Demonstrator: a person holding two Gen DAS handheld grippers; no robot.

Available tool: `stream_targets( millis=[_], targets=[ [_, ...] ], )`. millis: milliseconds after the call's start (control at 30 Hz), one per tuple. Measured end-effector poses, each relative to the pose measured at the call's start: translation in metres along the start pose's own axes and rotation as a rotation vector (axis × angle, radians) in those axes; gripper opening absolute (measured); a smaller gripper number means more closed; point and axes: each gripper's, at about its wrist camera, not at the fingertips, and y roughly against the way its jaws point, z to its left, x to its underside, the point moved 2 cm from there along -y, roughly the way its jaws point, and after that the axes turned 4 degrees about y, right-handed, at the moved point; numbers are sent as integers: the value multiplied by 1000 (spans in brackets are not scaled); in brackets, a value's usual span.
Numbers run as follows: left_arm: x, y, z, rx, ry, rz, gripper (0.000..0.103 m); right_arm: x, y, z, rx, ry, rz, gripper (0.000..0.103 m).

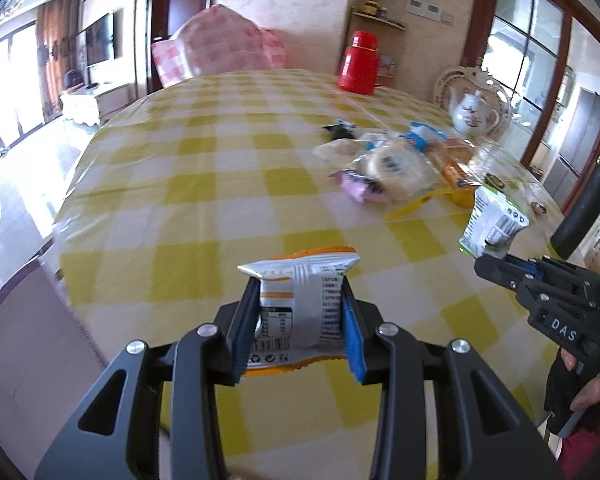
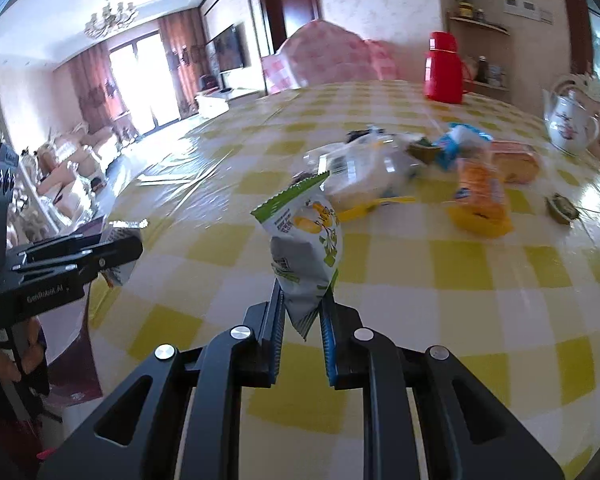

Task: Organize snacks
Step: 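Carry both held snack packs over the purple-rimmed box beside the table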

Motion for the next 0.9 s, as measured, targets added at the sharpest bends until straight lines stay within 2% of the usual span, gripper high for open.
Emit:
stream_targets(
  millis=[300,600,767,900],
  targets=[
    [13,25,43,-77,28,-8,38,-4,-11,65,-65,122,22,17],
    [16,44,104,-185,98,-15,38,-3,-20,150,-147,291,34,17],
    [15,56,137,-287,110,-16,38,-3,-20,193,-197,371,34,17],
    [18,60,167,-392,109,15,38,1,-21,233,-299,445,58,17]
  ],
)
